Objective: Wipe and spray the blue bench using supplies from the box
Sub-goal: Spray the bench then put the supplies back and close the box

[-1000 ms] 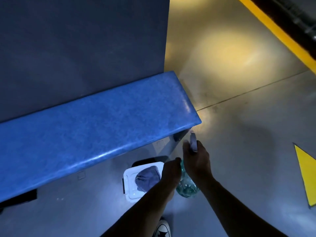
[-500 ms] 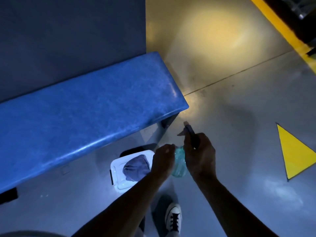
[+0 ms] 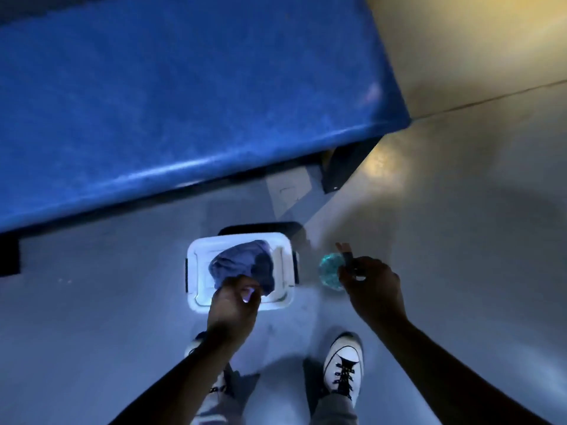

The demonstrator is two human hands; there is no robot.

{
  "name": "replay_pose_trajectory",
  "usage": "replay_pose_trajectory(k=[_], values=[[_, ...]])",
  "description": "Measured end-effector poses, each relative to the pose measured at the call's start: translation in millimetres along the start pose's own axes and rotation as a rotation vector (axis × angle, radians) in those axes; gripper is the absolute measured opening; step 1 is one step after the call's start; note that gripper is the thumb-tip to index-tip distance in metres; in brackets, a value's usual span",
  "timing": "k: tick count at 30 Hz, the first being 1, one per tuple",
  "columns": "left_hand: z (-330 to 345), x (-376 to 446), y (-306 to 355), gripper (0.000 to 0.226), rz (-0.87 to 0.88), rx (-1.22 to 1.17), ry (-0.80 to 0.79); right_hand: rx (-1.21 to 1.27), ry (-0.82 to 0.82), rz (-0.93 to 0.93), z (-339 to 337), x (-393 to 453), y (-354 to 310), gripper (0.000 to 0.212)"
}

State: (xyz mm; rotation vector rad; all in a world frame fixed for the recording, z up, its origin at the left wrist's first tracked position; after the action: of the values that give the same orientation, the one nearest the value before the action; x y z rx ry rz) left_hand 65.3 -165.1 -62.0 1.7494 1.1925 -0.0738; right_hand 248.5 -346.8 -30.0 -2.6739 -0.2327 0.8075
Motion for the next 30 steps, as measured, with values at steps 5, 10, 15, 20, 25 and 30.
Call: replay_pose_trajectory(k=[5, 10, 15, 20, 25, 30], values=[[11.5, 42.1, -64.9, 0.064, -0.023, 0.296, 0.018, -0.154, -0.116, -0.027, 92.7, 59.1, 45.2, 0.020], [32.2, 71.8, -88.5, 0.093, 0.016, 0.540, 0.068, -0.117, -0.125, -0.066, 131.4, 70.4, 71.2, 0.018], [30.6, 87.7, -87.5, 0.075, 0.046, 0.530, 0.051, -0.113, -0.124, -0.098, 136.6, 72.5, 68.5, 0.019], [1.8, 87.7, -84.4, 0.064, 0.053, 0.319, 0.021, -0.088, 0.004, -0.047, 126.6, 59.8, 63.2, 0.051], [-24.5, 48.5, -85.8, 0.036, 0.023, 0.158, 0.024, -0.017, 0.178, -0.199, 118.4, 23.9, 27.0, 0.014], [-20.9, -8.0, -121.7, 0.026, -0.005, 0.256, -0.083, 0.032, -0.026, -0.198, 154.6, 4.2, -4.4, 0.006]])
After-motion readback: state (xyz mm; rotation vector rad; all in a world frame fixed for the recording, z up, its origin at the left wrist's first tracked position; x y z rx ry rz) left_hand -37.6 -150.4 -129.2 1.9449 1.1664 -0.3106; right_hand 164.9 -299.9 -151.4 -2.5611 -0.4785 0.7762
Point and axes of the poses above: each hand's wrist, its own x-axis towards the middle knuckle, its own z-axis out of the palm, y = z × x, the point moved 2 cm from there along x, towards the middle knuckle, and after that the axes turned 11 degrees about -x, right-handed, at the moved point
